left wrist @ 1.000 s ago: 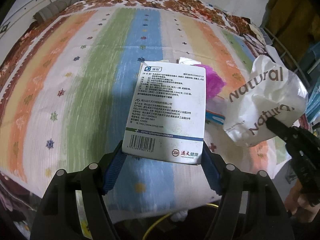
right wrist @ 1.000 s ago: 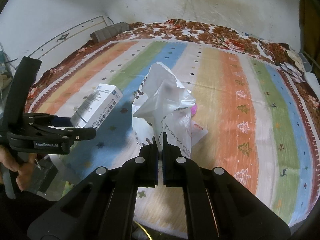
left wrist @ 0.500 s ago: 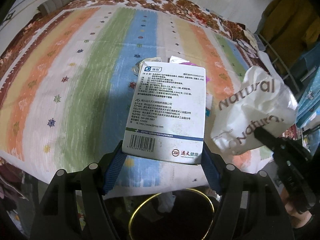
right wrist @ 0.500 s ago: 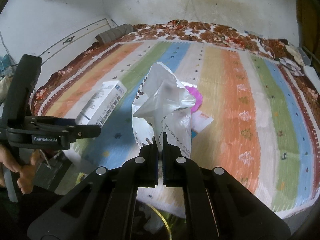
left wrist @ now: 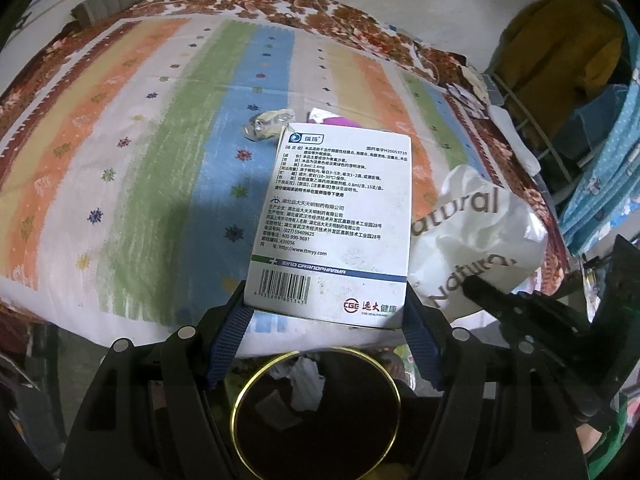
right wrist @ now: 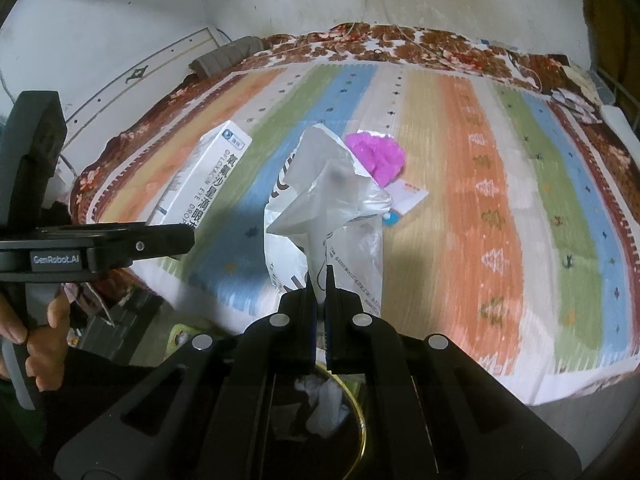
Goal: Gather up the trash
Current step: 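Carry white box in left tool while right tool carries 'Natural' bag to bin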
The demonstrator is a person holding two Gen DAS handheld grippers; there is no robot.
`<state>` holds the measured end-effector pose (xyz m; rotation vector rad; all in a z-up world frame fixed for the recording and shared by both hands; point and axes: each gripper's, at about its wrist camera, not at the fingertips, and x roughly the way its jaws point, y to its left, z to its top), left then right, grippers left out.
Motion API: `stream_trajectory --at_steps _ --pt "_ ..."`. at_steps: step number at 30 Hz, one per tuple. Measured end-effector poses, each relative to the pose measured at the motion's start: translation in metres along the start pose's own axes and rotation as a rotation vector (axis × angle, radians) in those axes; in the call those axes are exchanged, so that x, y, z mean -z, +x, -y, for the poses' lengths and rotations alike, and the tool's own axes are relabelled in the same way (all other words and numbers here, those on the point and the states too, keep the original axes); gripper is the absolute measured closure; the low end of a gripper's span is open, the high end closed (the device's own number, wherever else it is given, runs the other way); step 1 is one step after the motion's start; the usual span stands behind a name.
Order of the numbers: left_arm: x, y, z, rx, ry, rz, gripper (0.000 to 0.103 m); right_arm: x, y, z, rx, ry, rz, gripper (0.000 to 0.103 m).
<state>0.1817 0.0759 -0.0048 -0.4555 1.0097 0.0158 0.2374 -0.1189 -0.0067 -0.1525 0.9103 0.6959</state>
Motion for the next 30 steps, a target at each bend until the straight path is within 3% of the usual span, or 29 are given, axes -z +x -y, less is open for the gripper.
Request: stream_trajectory --at_steps 30 --pt "0.098 -0.021 0.018 0.088 -0.001 -0.034 0.032 0.088 -0.030 -0.024 0.007 0.006 -0.076 0.101"
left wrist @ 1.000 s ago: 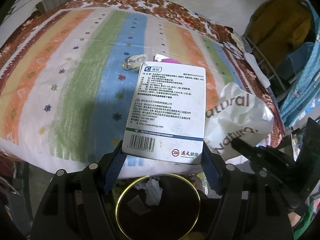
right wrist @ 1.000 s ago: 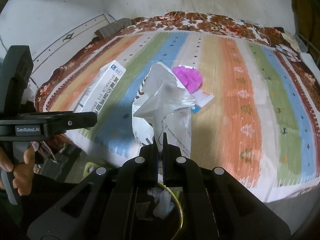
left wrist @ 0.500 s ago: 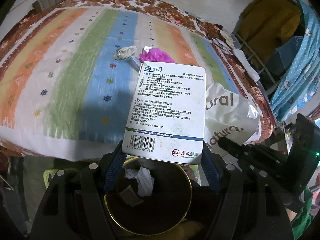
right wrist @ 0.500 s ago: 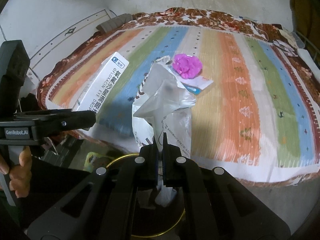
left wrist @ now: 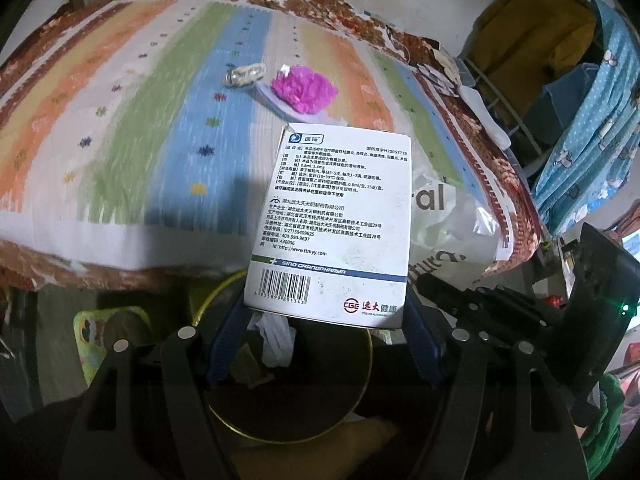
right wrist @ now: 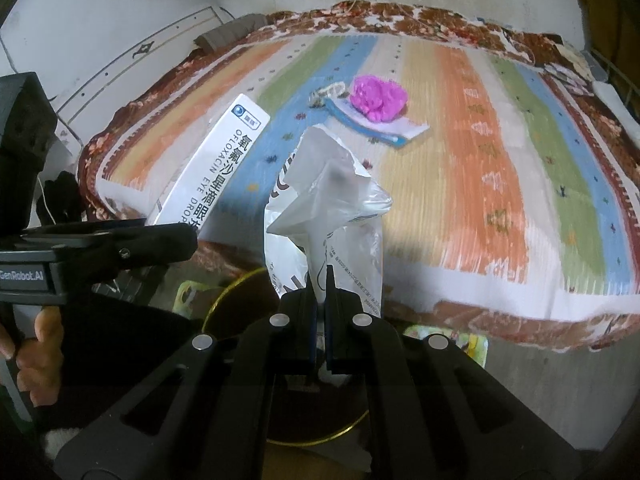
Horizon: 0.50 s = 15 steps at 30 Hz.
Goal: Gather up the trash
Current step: 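Carry white box in left tool while right tool carries 'Natural' bag to bin, then open left tool over bin while right tool releases 'Natural' bag inside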
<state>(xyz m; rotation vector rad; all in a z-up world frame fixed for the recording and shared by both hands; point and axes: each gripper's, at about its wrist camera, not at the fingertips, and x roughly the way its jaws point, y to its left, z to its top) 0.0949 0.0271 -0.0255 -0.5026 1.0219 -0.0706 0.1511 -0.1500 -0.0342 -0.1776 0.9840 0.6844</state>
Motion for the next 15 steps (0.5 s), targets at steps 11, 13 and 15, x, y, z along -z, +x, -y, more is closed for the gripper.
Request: stream_trajectory --at_steps 11,13,15 --pt "0.029 0.015 -0.011 -0.004 -0.109 -0.096 0.032 0.035 0.017 -0.007 0.007 0.028 -0.108 0.101" --pt "0.033 0.021 -0.015 -0.002 -0.135 -0.124 0.032 0.037 0.021 -0.009 0.013 0.025 -0.126 0.101" --pt "0.036 0.026 -0.018 -0.003 -0.161 -0.146 0.032 0.039 0.024 -0.010 0.020 0.014 -0.141 0.101"
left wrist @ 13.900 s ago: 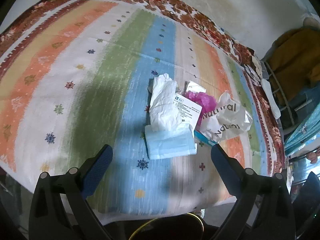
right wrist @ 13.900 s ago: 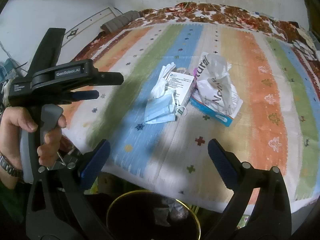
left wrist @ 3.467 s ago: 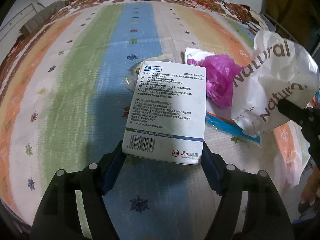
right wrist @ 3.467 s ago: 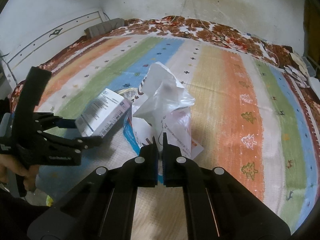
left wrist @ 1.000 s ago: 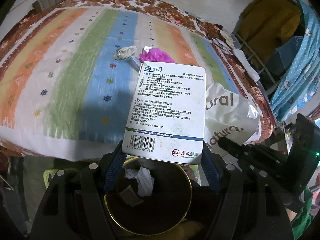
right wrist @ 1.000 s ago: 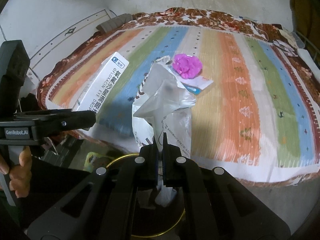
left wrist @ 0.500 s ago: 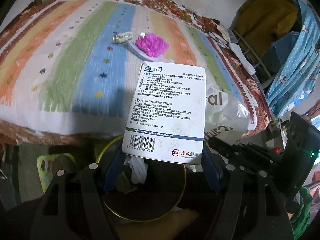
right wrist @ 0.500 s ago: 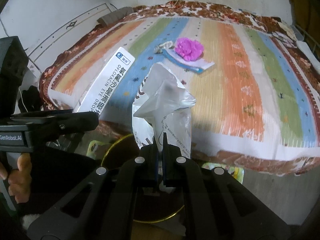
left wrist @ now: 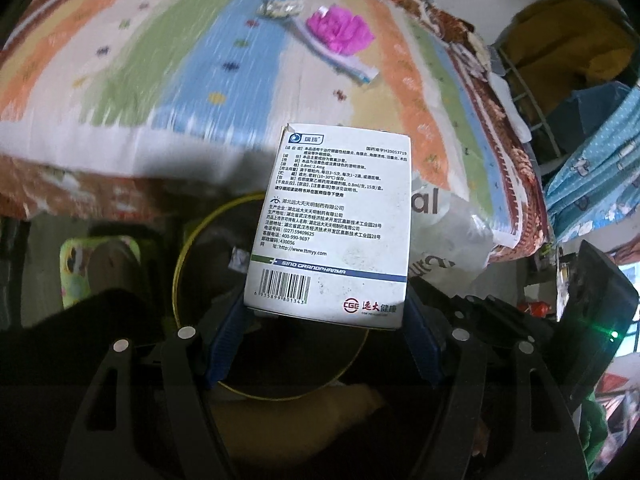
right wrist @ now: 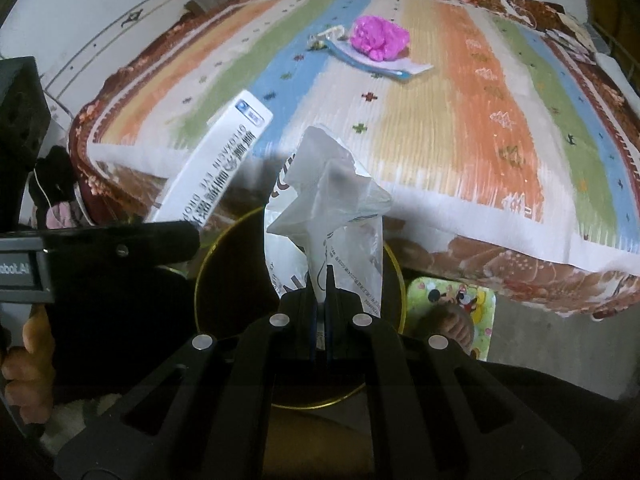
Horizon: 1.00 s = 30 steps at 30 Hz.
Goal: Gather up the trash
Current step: 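Open left tool over bin while right tool releases 'Natural' bag inside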
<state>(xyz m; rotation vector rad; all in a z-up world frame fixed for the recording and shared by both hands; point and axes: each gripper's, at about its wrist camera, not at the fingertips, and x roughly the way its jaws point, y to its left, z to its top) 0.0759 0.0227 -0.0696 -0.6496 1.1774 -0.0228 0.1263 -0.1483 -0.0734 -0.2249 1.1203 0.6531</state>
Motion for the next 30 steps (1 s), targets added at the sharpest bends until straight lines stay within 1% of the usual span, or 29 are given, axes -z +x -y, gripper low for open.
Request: stream_trajectory --at_steps 5,9,14,18,23,25,27,28,29,30 --pt "0.001 0.013 -0.011 0.006 -0.073 -0.065 0.032 0.001 0.012 0.001 0.009 0.006 -0.055 0.101" --pt "0.001 0.021 -0.019 0.003 -0.122 -0.101 0.032 0.003 0.023 0.001 0.013 0.008 -0.100 0.101" --pt "0.002 0.031 -0.027 0.005 -0.169 -0.144 0.032 0.006 0.034 0.001 -0.005 0.022 -0.149 0.101" --pt "0.001 0.027 -0.036 -0.005 -0.211 -0.112 0.032 0.007 0.039 0.003 -0.016 0.038 -0.168 0.101" --pt "0.000 0.028 -0.036 -0.002 -0.223 -0.118 0.032 0.007 0.044 0.008 -0.041 0.078 -0.195 0.101" --pt "-0.001 0.029 -0.037 0.004 -0.225 -0.120 0.032 0.007 0.046 0.009 -0.036 0.087 -0.202 0.101" --pt "-0.001 0.031 -0.037 0.021 -0.234 -0.125 0.030 0.007 0.047 0.010 -0.033 0.097 -0.205 0.094" --pt "-0.001 0.031 -0.038 0.024 -0.241 -0.121 0.024 0.007 0.046 0.011 -0.033 0.103 -0.202 0.082" --pt "-0.002 0.030 -0.038 0.019 -0.247 -0.112 0.019 0.006 0.045 0.011 -0.033 0.105 -0.196 0.075" --pt "-0.002 0.028 -0.039 0.017 -0.248 -0.098 0.018 0.006 0.044 0.011 -0.033 0.105 -0.192 0.074"
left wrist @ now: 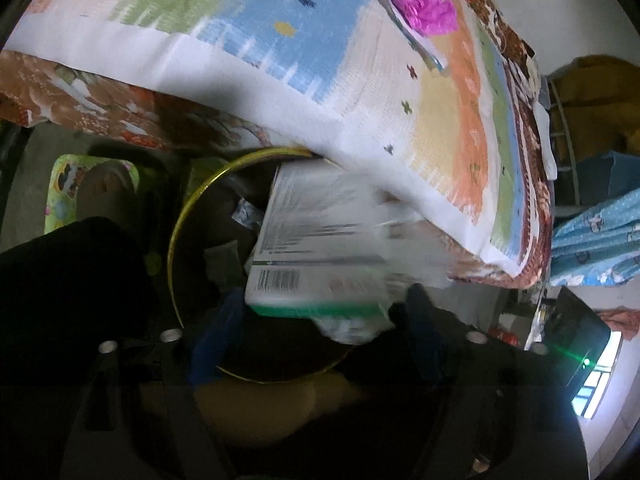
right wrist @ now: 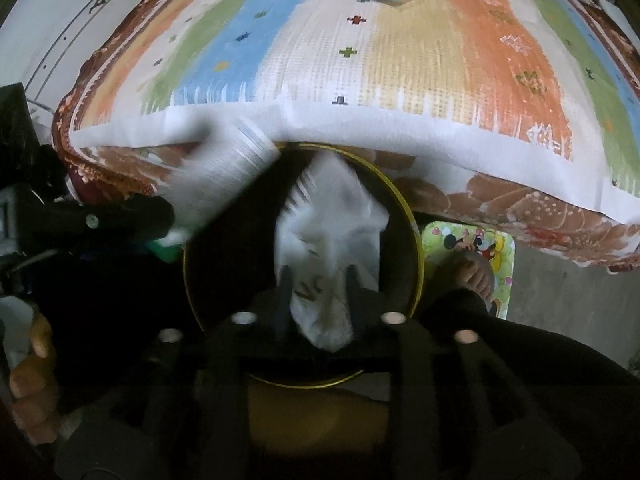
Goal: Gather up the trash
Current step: 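Open left tool over bin while right tool releases 'Natural' bag inside, then move both open tools back to the pink mesh bag and mask packet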
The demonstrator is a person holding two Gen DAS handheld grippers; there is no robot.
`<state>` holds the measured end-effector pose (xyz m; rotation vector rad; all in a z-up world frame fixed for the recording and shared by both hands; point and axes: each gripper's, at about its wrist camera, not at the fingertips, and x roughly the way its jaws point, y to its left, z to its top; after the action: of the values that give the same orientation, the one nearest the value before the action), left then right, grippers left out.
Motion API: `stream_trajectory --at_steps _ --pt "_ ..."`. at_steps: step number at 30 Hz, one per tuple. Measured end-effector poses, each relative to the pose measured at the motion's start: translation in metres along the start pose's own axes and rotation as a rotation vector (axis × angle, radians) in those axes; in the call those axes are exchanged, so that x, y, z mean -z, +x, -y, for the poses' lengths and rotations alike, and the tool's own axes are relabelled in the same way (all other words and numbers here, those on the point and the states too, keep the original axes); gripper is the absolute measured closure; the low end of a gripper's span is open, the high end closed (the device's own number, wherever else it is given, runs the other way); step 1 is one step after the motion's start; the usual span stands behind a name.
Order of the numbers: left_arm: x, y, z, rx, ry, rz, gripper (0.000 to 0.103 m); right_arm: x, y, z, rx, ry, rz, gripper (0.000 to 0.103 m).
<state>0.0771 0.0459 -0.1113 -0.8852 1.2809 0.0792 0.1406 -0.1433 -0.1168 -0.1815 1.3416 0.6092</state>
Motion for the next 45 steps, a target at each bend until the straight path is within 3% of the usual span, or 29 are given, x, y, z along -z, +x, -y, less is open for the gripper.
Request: stream_trajectory --at_steps 8,16,18,20,24,29,35,45 --pt "-0.003 -0.010 0.003 -0.019 0.018 0.058 0.017 0.000 -0.007 0.000 0.001 -0.005 0.038 0.065" --pt "-0.005 -0.023 0.013 -0.089 0.110 0.135 0.017 -0.001 -0.022 -0.003 0.019 -0.032 0.112 0.058" --pt "-0.006 -0.029 0.016 -0.107 0.133 0.167 0.017 -0.001 -0.029 -0.007 0.054 -0.059 0.149 0.056" --pt "-0.007 -0.035 0.017 -0.114 0.151 0.192 0.017 -0.001 -0.038 -0.010 0.069 -0.084 0.199 0.048" --pt "-0.013 -0.054 0.023 -0.127 0.187 0.281 0.013 -0.006 -0.051 -0.015 0.090 -0.120 0.263 0.047" --pt "-0.019 -0.066 0.041 -0.197 0.280 0.359 0.010 -0.013 -0.061 -0.016 0.066 -0.142 0.304 0.038" --pt "-0.027 -0.075 0.052 -0.223 0.339 0.395 0.007 -0.021 -0.076 -0.019 0.061 -0.177 0.376 0.023" --pt "-0.059 -0.087 0.058 -0.212 0.346 0.405 0.006 -0.047 -0.099 -0.015 0.052 -0.192 0.460 0.009"
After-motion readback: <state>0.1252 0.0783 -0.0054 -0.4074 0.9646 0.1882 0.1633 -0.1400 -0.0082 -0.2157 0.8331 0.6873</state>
